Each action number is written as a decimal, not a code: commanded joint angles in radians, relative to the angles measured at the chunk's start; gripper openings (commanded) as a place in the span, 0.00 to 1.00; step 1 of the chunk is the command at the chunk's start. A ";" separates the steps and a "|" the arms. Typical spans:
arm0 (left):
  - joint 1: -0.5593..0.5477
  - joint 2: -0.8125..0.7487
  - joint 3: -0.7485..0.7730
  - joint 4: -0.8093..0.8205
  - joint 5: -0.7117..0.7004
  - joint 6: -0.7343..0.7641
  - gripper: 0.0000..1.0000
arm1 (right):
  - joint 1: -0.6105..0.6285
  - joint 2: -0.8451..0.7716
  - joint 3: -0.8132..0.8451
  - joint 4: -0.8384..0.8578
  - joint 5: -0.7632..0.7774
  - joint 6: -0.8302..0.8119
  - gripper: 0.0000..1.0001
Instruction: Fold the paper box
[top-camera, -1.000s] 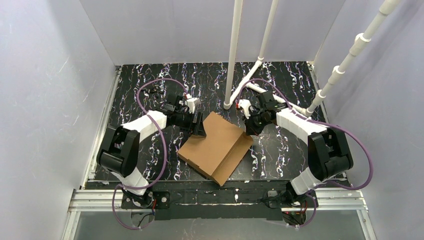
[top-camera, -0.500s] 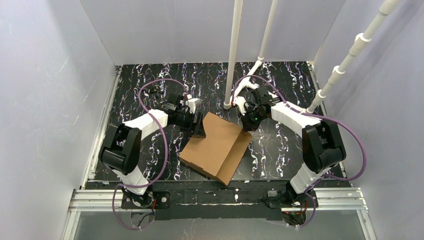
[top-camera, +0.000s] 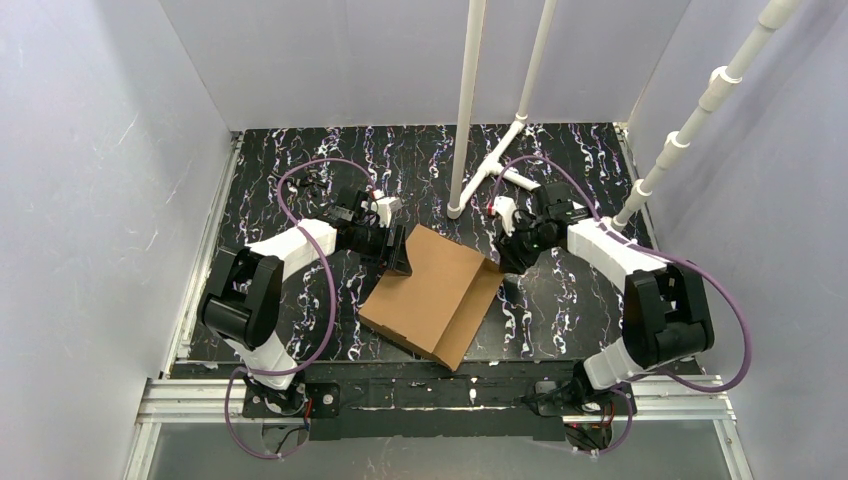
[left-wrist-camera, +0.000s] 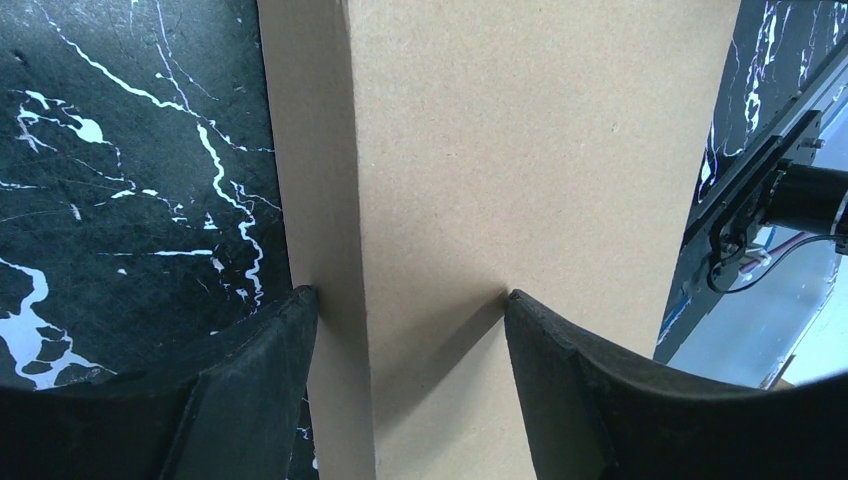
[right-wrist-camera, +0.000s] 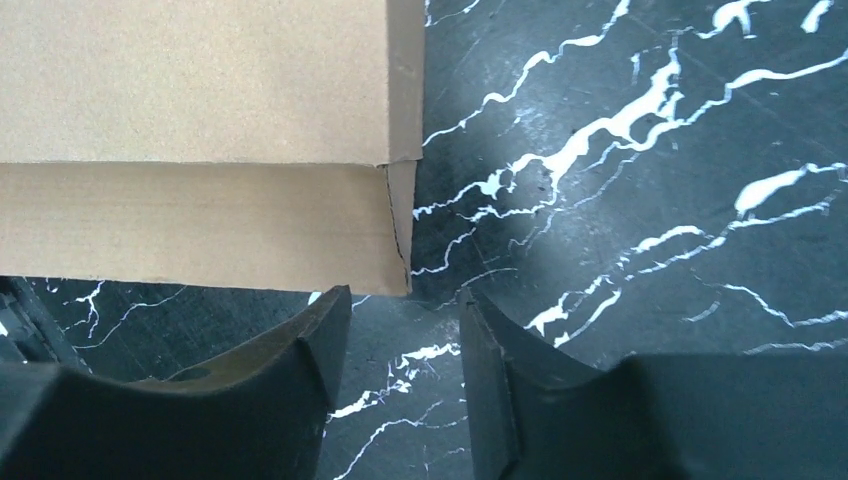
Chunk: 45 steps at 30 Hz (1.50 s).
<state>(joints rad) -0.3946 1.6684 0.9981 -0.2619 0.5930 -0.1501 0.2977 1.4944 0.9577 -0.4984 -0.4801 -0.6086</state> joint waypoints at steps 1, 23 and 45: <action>-0.002 -0.015 0.025 -0.023 0.032 -0.003 0.66 | 0.012 0.036 -0.010 0.021 -0.062 -0.072 0.50; -0.001 0.015 0.037 0.011 0.116 -0.049 0.58 | 0.114 0.112 0.100 -0.014 -0.011 -0.184 0.01; 0.092 -0.114 -0.020 0.148 -0.079 -0.228 0.67 | 0.126 0.183 0.378 -0.186 0.158 -0.134 0.58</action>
<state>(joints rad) -0.3733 1.7092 1.0130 -0.1783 0.6029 -0.3187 0.4538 1.8168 1.3373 -0.7025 -0.3080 -0.7910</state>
